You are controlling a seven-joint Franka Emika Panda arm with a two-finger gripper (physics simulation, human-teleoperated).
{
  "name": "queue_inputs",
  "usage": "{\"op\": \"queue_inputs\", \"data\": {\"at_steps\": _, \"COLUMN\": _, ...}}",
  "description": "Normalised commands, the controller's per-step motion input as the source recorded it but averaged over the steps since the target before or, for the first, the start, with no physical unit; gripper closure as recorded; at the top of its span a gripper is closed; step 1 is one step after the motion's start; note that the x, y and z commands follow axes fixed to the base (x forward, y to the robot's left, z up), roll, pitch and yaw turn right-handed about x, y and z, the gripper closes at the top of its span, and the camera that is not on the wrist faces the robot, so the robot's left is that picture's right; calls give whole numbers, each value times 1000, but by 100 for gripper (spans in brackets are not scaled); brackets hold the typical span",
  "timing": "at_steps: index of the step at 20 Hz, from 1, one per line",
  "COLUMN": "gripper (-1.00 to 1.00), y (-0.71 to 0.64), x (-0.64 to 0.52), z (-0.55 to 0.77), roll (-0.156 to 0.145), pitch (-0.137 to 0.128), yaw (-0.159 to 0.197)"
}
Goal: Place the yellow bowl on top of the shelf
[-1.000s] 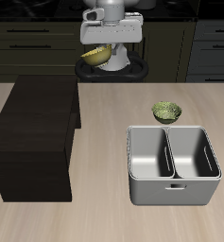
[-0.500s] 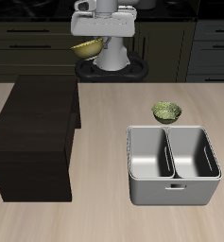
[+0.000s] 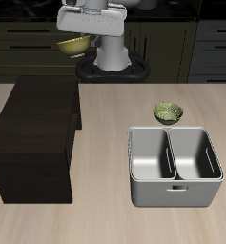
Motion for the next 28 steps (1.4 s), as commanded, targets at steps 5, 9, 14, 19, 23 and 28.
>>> {"op": "queue_inputs", "data": {"at_steps": 5, "gripper": 100, "y": -270, "x": 301, "z": 77, "roll": -19, "pitch": 22, "yaw": -27}}
{"op": "queue_inputs", "data": {"at_steps": 9, "gripper": 100, "y": -267, "x": 309, "z": 113, "roll": -40, "pitch": 3, "yaw": -16}}
{"op": "queue_inputs", "data": {"at_steps": 14, "gripper": 100, "y": -284, "x": 326, "z": 117, "roll": -13, "pitch": 13, "yaw": -9}}
{"op": "queue_inputs", "data": {"at_steps": 19, "gripper": 100, "y": -313, "x": 304, "z": 121, "roll": -16, "pitch": 11, "yaw": -40}}
{"op": "queue_inputs", "data": {"at_steps": 23, "gripper": 100, "y": -103, "x": 120, "z": 68, "roll": -2, "pitch": -16, "yaw": 10}}
{"op": "queue_inputs", "data": {"at_steps": 28, "gripper": 100, "y": -172, "x": 265, "z": 134, "roll": 1, "pitch": -43, "yaw": 10}}
